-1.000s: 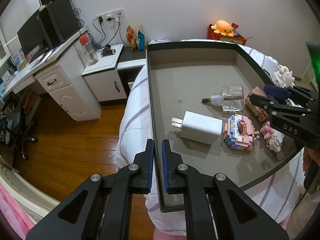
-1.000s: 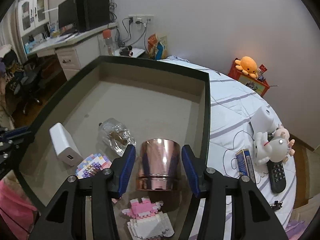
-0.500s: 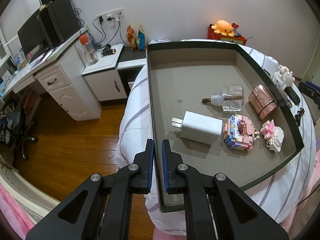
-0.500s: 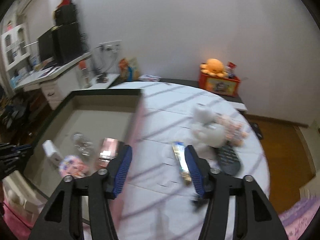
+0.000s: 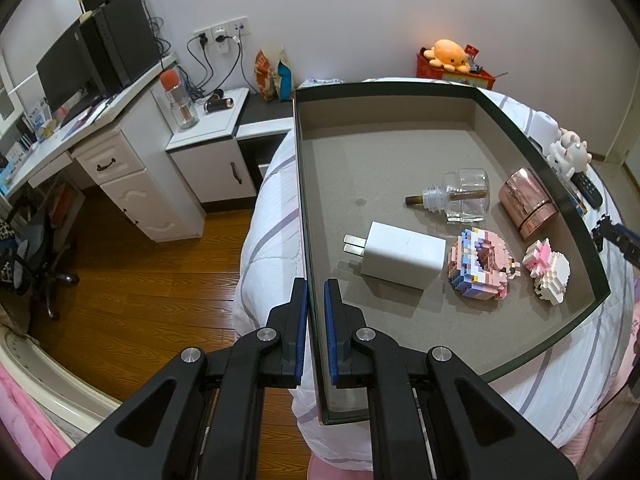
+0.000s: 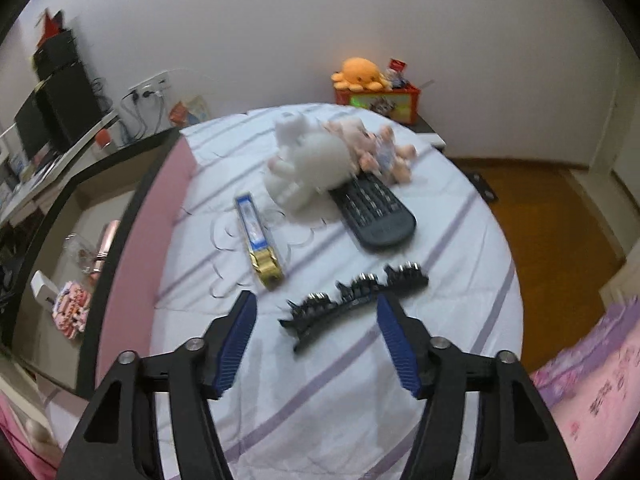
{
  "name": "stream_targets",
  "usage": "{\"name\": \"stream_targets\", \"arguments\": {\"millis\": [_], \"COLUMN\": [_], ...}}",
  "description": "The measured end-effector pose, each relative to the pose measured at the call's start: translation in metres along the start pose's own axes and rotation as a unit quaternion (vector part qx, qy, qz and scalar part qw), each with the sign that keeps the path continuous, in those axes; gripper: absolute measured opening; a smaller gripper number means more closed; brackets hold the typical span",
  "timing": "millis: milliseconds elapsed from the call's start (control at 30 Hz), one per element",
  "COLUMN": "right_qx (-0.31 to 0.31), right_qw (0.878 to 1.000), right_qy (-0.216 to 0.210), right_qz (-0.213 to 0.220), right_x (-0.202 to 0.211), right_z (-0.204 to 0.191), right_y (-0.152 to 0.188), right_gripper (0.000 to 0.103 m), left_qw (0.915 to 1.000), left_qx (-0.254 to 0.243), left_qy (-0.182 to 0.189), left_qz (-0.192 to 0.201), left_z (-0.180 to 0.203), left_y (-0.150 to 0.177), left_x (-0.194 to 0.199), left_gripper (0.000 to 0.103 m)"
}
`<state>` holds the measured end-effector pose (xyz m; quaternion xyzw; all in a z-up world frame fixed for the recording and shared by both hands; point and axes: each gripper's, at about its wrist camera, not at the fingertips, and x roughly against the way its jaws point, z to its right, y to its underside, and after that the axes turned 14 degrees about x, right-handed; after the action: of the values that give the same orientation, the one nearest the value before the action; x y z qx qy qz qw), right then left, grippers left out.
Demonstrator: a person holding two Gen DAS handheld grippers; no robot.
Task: Organize rigid objects
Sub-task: 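Move the right tool to the black hair clip and grasp it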
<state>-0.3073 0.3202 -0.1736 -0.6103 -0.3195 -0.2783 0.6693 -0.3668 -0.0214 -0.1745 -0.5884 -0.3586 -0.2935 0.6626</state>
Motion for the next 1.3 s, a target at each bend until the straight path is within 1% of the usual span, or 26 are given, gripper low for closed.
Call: {"name": "stream_targets", "arguments": {"millis": [200, 300, 333, 367, 500, 533, 567, 600, 667, 867, 1100, 1233, 1300], "right_qx": [-0.033, -0.046, -0.046, -0.042, -0.025, -0.019, -0.01, -0.006, -0.003, 0.004, 0.009, -0.006, -0.02], "right_qw": [0.999, 0.999, 0.999, 0.999, 1.0, 1.0, 1.0, 1.0, 1.0, 1.0, 1.0, 1.0, 1.0], "right_qy": [0.015, 0.014, 0.013, 0.016, 0.016, 0.016, 0.021, 0.025, 0.022, 0.003, -0.019, -0.003, -0.002], "right_qz": [-0.011, -0.009, -0.01, -0.007, -0.004, -0.007, -0.01, -0.011, -0.012, -0.013, -0.015, -0.013, -0.013], "right_x": [-0.014, -0.021, -0.023, -0.024, -0.028, -0.029, -0.029, -0.028, -0.026, -0.016, -0.003, -0.001, -0.004], "right_z": [0.007, 0.008, 0.008, 0.007, 0.005, 0.006, 0.005, 0.005, 0.008, 0.017, 0.022, 0.026, 0.028], "right_y": [0.001, -0.001, -0.002, -0.002, -0.004, -0.003, -0.004, -0.003, -0.001, 0.008, 0.02, 0.019, 0.017], "right_gripper": [0.067, 0.068, 0.072, 0.073, 0.073, 0.071, 0.064, 0.06, 0.05, 0.037, 0.029, 0.029, 0.031], "left_qw": [1.0, 1.0, 1.0, 1.0, 1.0, 1.0, 1.0, 1.0, 1.0, 1.0, 1.0, 1.0, 1.0], "left_qx": [-0.002, -0.004, -0.004, -0.005, -0.005, -0.005, -0.006, -0.006, -0.006, -0.007, -0.008, -0.006, -0.008], "left_qy": [-0.002, -0.002, -0.002, -0.002, -0.001, -0.001, -0.001, -0.001, -0.002, -0.001, 0.0, 0.001, 0.0], "left_qz": [0.0, 0.0, 0.0, 0.0, 0.0, 0.0, 0.0, -0.001, 0.0, -0.001, -0.001, -0.001, 0.0], "left_z": [0.0, -0.001, -0.001, -0.001, -0.001, -0.001, -0.001, -0.001, -0.001, -0.001, -0.001, -0.001, 0.0], "left_y": [0.0, 0.0, 0.0, 0.0, 0.0, 0.0, 0.0, 0.0, 0.0, -0.001, -0.001, -0.002, -0.002], "left_x": [0.0, 0.001, 0.001, 0.001, 0.001, 0.001, 0.001, 0.001, 0.001, 0.001, 0.001, 0.002, 0.002], "left_gripper": [0.007, 0.007, 0.007, 0.007, 0.007, 0.007, 0.007, 0.007, 0.007, 0.007, 0.008, 0.009, 0.009]}}
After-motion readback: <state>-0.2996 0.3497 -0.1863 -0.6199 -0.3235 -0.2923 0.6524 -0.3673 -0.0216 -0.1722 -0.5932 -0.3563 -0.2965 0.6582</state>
